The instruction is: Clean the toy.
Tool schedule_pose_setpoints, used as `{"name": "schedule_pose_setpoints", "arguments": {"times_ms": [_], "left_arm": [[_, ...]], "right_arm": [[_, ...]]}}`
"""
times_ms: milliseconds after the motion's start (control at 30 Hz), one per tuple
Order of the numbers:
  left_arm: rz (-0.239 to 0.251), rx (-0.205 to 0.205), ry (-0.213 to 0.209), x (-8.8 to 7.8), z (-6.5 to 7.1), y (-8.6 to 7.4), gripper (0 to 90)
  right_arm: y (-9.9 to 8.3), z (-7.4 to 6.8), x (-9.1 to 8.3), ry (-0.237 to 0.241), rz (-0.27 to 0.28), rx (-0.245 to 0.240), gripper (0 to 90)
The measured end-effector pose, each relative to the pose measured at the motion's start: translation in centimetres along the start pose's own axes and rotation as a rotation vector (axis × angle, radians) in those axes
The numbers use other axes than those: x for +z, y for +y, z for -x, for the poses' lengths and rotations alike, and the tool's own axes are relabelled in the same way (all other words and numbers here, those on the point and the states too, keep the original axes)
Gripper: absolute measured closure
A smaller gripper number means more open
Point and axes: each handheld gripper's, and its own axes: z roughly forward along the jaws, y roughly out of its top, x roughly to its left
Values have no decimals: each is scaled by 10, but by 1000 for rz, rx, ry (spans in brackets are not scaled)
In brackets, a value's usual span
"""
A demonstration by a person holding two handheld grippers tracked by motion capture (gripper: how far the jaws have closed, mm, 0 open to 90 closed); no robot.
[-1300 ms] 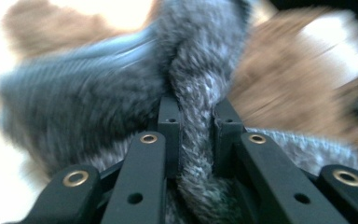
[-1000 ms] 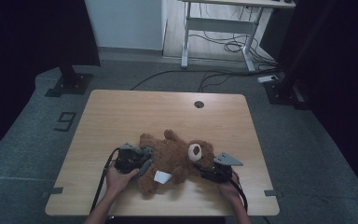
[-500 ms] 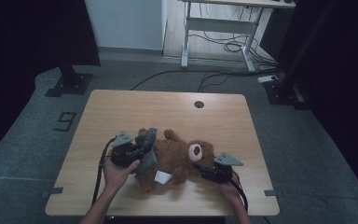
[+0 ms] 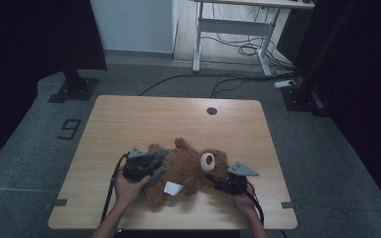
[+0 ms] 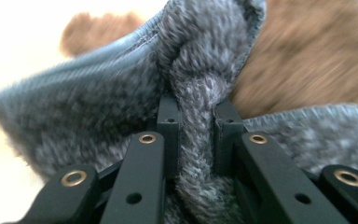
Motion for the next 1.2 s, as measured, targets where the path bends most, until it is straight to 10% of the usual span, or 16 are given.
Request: {"name": "schedule_pose_setpoints", "arguments": {"times_ms": [333, 533, 833, 1200], "left_arm": [[-13, -29, 3, -8, -20, -21, 762], [49, 25, 88, -51, -25, -18, 755], [28, -20, 196, -109, -61, -52, 734], [-28, -74, 233, -103, -75, -73, 467]], "right_arm": [[0, 1, 0, -2, -1, 5, 351], [0, 1, -1, -2, -1, 2, 342], [0, 1, -1, -1, 0, 3, 337], [1, -5, 0, -53, -4, -6, 333]]}}
